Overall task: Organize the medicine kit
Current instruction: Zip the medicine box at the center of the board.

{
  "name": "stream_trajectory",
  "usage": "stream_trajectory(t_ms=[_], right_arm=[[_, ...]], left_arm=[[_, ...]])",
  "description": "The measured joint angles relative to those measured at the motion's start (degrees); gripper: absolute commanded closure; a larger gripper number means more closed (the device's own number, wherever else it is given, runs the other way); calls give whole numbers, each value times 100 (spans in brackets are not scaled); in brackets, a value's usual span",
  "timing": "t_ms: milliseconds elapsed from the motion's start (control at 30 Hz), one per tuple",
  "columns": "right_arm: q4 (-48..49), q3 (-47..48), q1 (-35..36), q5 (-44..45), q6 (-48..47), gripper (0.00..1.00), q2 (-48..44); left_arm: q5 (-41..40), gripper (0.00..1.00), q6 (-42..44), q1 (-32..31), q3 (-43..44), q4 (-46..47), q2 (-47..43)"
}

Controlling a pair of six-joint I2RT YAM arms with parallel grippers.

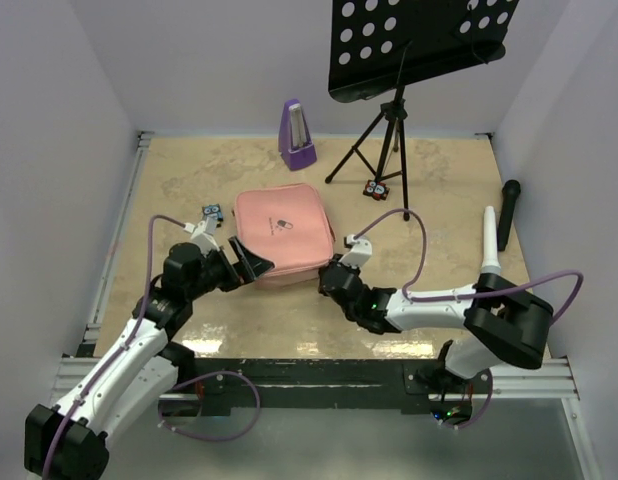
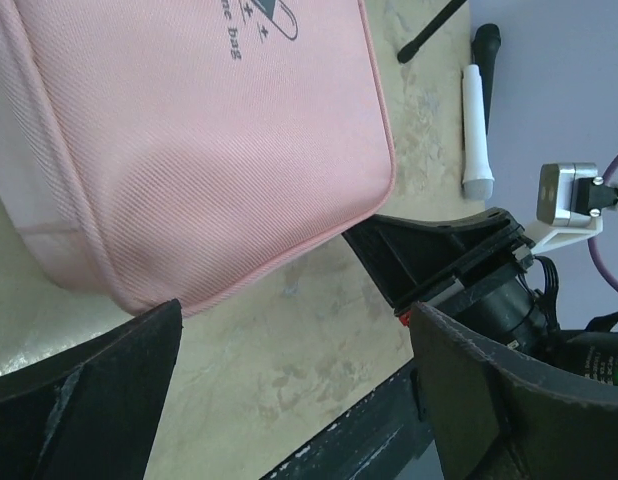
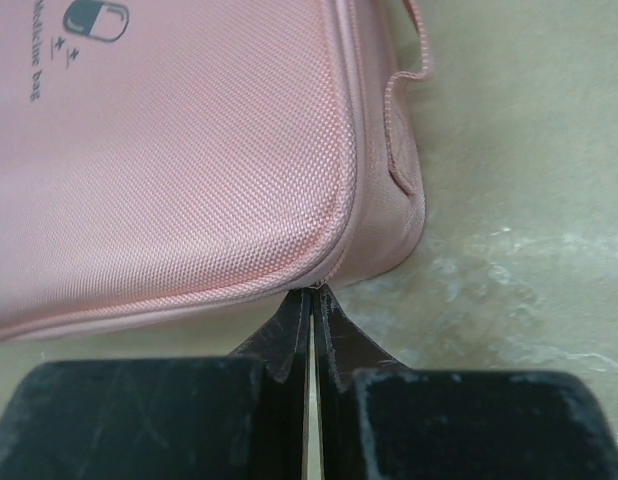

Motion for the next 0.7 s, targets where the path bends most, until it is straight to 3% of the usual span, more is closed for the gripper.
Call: stream_trajectory(t_ms=[400,700], right_arm=[[-94,966,852,87,2,100,927],[-234,1322,1377,142,-129,100,1152]], left_arm=[[9,0,-254,-44,-415,-245,-577],[-83,0,-350,-63,-649,-188,-168]])
